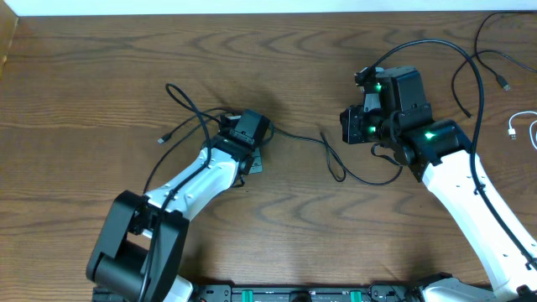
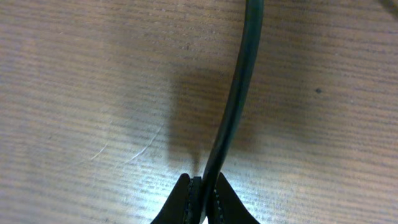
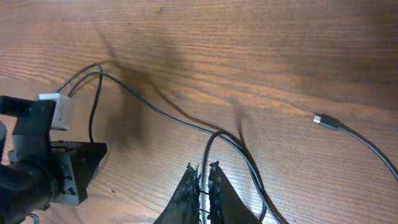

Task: Untangle cables
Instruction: 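Grasp the remaining black cable with the right gripper beside the left gripper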

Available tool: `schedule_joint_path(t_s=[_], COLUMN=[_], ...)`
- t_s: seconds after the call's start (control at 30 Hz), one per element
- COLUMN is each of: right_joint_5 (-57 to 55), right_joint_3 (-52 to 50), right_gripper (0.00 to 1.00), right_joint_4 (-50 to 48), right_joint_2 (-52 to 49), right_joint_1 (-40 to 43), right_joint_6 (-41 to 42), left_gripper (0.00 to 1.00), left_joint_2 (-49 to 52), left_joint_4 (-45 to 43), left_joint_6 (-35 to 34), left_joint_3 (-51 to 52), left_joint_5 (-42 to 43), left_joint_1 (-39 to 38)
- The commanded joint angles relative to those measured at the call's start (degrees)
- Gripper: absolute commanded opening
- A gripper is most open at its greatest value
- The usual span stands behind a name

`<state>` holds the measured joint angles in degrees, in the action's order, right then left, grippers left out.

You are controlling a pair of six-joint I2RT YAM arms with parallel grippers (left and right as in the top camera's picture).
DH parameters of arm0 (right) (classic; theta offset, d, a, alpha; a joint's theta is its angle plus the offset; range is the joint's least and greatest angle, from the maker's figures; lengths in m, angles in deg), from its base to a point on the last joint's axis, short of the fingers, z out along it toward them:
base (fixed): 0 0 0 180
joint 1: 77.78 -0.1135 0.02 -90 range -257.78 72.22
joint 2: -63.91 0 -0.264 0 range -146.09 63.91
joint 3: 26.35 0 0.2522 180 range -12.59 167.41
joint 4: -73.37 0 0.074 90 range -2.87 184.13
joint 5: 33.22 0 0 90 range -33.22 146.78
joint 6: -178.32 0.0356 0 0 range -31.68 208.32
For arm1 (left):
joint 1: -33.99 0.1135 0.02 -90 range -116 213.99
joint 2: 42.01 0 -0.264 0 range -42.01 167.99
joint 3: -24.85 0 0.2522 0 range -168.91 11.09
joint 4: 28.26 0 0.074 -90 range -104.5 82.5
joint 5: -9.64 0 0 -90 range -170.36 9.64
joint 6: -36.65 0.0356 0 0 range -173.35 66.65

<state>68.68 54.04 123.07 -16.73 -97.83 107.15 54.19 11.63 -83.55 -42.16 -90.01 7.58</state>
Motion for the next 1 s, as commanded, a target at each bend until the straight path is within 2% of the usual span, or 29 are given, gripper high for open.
schedule_joint_path(t_s=[0.0,0.1,0.17,0.4,0.5,0.63,0.77,0.97], right_joint_5=[-0.44,-0.46,-0.96,-7.06,-8.83,-12.35,-11.87,-6.97], right_joint_3=[0.07,0.04,0.04,0.04,0.0,0.0,0.0,0.0], right_gripper=[0.05,0.13,0.18,0.36,0.51,0.57,0.66,0.72], right_joint_4=[0.74,1.64,2.4,9.01,12.35,15.5,16.13,16.04], right_joint_2=[-0.07,-0.07,-0.07,-0.52,-1.64,-4.37,-8.37,-14.38], right_joint_1=[0.11,0.11,0.11,0.15,0.15,0.15,0.13,0.13], right_joint_6=[-0.66,-0.66,-0.61,3.58,3.87,3.89,4.33,4.33], left_gripper=[0.08,0.08,0.08,0.08,0.08,0.08,0.08,0.08], left_joint_2=[-4.79,-10.43,-14.62,-25.83,-27.43,-26.97,-25.44,-21.14], left_joint_4=[1.01,0.96,0.92,-3.63,-5.01,-8.17,-15.43,-38.34], left_joint_6=[-0.7,-1.4,-4.87,-11.26,-17.29,-29.0,-35.69,-35.69], left_joint_3=[-1.16,-1.16,-1.16,-1.16,-1.16,-1.16,-1.16,-1.16], left_joint_5=[-1.31,-1.29,-0.68,8.13,9.27,9.27,11.76,30.25], left_joint_1=[0.02,0.02,0.02,0.02,0.02,0.02,-0.04,-0.04])
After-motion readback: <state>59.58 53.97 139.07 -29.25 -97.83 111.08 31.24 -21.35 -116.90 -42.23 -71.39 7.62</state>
